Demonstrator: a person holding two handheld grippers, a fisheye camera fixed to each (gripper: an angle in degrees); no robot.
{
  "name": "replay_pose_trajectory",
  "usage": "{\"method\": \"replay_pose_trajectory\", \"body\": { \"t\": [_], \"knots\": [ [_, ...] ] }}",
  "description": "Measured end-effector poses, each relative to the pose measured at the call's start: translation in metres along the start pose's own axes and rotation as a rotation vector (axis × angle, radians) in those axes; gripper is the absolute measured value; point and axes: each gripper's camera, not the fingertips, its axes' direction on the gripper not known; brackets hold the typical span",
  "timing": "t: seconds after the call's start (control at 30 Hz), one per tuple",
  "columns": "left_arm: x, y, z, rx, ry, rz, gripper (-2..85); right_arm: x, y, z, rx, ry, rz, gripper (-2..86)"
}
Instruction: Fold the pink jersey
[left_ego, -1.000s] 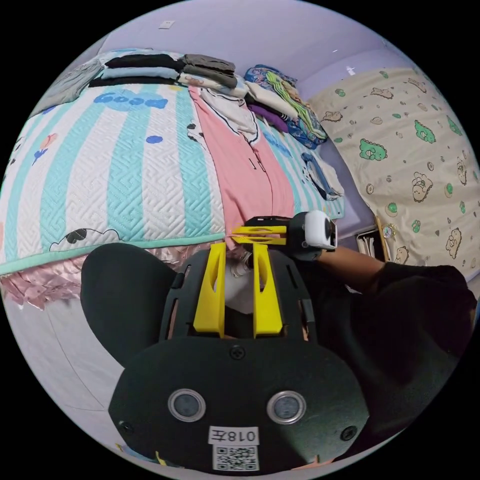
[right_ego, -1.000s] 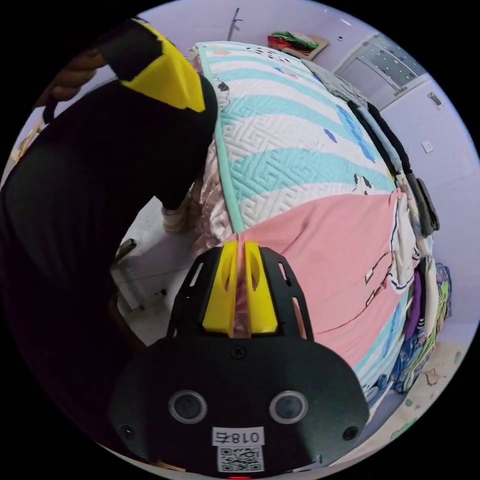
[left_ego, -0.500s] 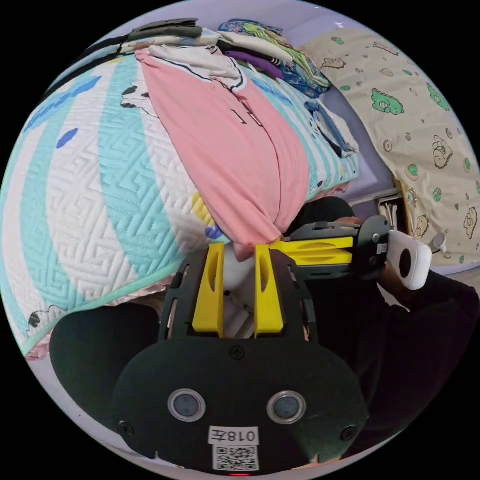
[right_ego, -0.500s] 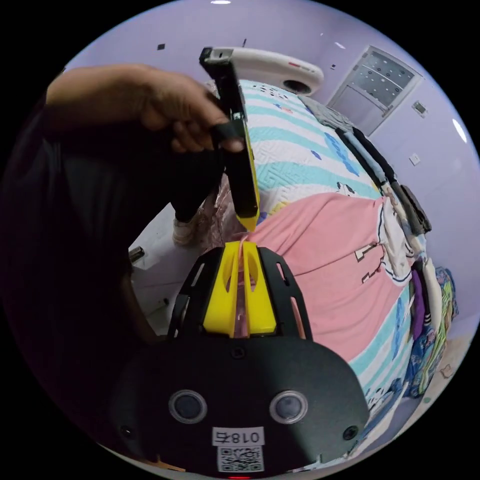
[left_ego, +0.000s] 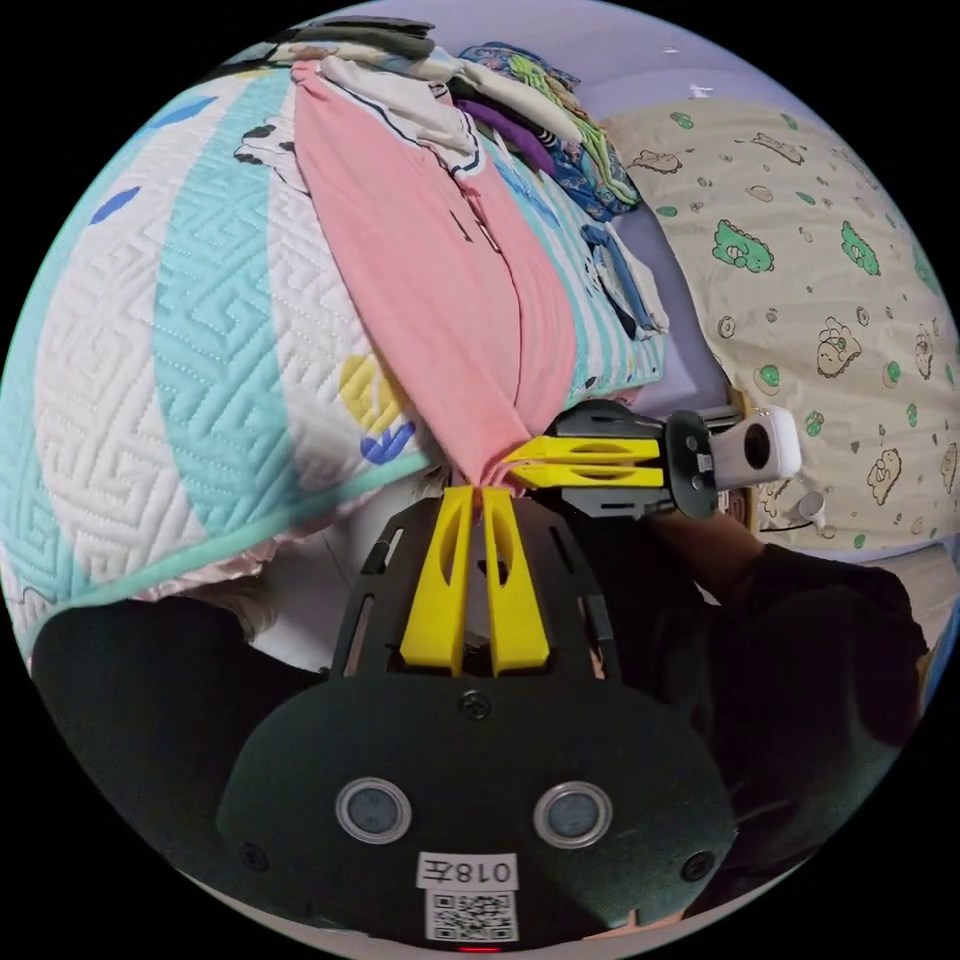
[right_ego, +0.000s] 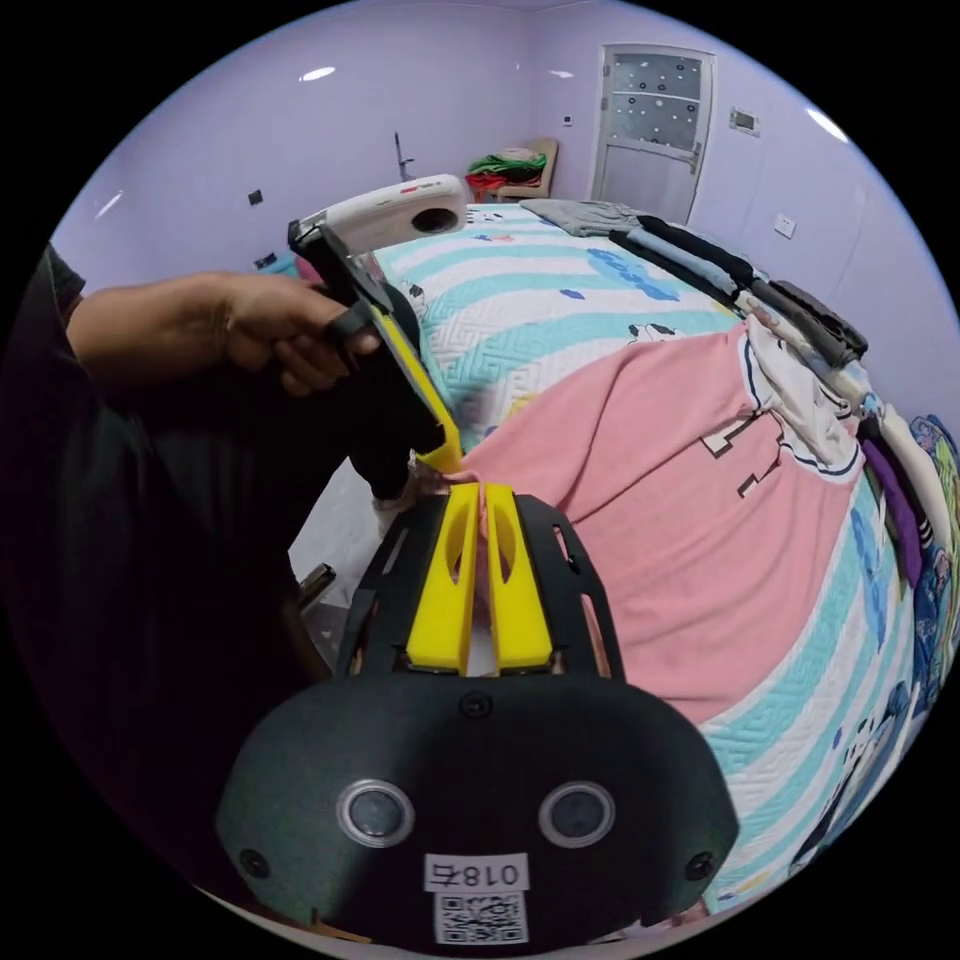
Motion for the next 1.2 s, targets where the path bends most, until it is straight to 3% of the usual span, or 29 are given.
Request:
{"method": "replay_pose_trajectory", "body": {
  "t": [0.23,0.43,0.7,0.9,1.2],
  "knots": [
    [0.039,0.017,0.005,-0.065,0.047,0.026,-0.9,0.002,0.0,0.01,-0.002,-0.016,-0.044,-0.1],
    [0.077,0.015,-0.025,0.101,-0.167,0.081,0.9,-0.008,0.007,0.014,-0.019,-0.011,-0.12,-0.2],
    [0.173,-0.016,0.032,-0.164,-0.542,0.656,8.1,0.009,0.004,0.004,-0.024,-0.01,-0.13,-0.3],
    [0.2,-0.027,0.039,-0.147,-0.493,0.804,8.0,0.035,0.001,-0.004,-0.013,-0.095,-0.098,-0.3],
    [0.216,-0.034,0.041,-0.127,-0.461,0.803,4.8,0.065,-0.012,-0.01,0.003,-0.121,-0.039,-0.3]
  ]
}}
